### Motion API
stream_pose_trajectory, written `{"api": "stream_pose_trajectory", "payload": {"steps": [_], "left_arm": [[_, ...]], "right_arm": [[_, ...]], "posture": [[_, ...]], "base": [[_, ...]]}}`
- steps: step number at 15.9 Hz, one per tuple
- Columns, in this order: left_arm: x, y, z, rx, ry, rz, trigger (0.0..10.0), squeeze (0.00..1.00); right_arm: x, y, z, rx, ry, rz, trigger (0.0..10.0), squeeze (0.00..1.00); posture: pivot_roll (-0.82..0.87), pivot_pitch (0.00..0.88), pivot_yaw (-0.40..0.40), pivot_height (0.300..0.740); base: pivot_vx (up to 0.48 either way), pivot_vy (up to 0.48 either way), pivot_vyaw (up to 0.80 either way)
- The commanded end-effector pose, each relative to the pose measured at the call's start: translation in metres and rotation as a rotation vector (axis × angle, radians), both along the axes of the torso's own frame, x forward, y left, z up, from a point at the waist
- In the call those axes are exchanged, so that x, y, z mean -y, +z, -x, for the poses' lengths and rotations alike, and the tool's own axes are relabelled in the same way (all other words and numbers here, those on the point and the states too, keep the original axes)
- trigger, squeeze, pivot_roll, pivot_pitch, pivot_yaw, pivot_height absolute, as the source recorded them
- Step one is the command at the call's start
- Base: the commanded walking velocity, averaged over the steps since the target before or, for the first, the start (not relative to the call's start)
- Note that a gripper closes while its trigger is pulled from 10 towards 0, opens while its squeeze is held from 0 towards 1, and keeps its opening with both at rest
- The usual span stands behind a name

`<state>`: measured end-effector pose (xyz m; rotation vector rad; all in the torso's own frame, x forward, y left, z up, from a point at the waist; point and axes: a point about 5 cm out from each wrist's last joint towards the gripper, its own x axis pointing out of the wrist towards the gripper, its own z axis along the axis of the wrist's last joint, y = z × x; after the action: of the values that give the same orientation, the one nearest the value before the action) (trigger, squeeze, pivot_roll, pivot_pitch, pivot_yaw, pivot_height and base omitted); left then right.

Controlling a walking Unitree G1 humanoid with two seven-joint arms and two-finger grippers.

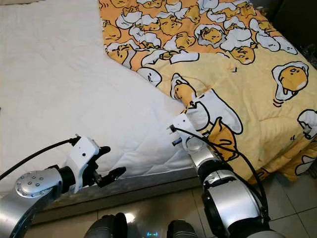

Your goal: Clean up the room

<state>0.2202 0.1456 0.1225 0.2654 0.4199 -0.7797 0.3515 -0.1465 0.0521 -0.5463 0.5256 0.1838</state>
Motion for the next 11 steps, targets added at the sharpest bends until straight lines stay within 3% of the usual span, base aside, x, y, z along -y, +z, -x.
{"api": "stream_pose_trajectory", "payload": {"steps": [1,4,6,7,8,10,11], "left_arm": [[-0.001,-0.001,-0.001,-0.004,-0.011,-0.009,10.0,0.0],[0.001,-0.001,-0.003,0.007,-0.006,-0.008,10.0,0.0],[0.0,-0.001,-0.002,0.011,0.005,-0.004,10.0,0.0],[-0.001,-0.001,-0.002,0.011,0.005,-0.004,10.0,0.0],[0.0,-0.002,-0.001,0.009,0.004,-0.004,10.0,0.0],[0.0,-0.003,0.0,0.006,0.001,-0.003,10.0,0.0],[0.001,-0.003,0.001,0.001,-0.01,-0.002,10.0,0.0]], "right_arm": [[0.003,-0.004,0.003,-0.012,-0.011,-0.042,0.0,0.0],[-0.007,-0.001,0.002,-0.005,0.046,-0.194,0.0,0.0],[-0.025,-0.007,0.019,-0.083,0.345,-0.436,0.0,0.0],[-0.026,-0.008,0.022,-0.095,0.378,-0.451,0.0,0.0],[-0.024,-0.013,0.039,-0.151,0.536,-0.486,0.0,0.0],[-0.021,-0.016,0.06,-0.222,0.702,-0.516,0.0,0.0],[-0.018,-0.013,0.091,-0.328,0.912,-0.542,0.0,0.0]], "posture": [[-0.02,0.132,0.039,0.74],[-0.02,0.117,0.032,0.74],[-0.03,0.108,0.026,0.74],[-0.03,0.108,0.026,0.74],[-0.03,0.107,0.029,0.74],[-0.04,0.107,0.031,0.74],[-0.04,0.105,0.036,0.74]], "base": [[0.0,0.0,0.0],[0.0,0.0,0.0],[0.0,0.0,0.0],[0.0,0.0,0.0],[0.0,0.0,0.0],[0.0,0.0,0.0],[0.0,0.0,0.0]]}}
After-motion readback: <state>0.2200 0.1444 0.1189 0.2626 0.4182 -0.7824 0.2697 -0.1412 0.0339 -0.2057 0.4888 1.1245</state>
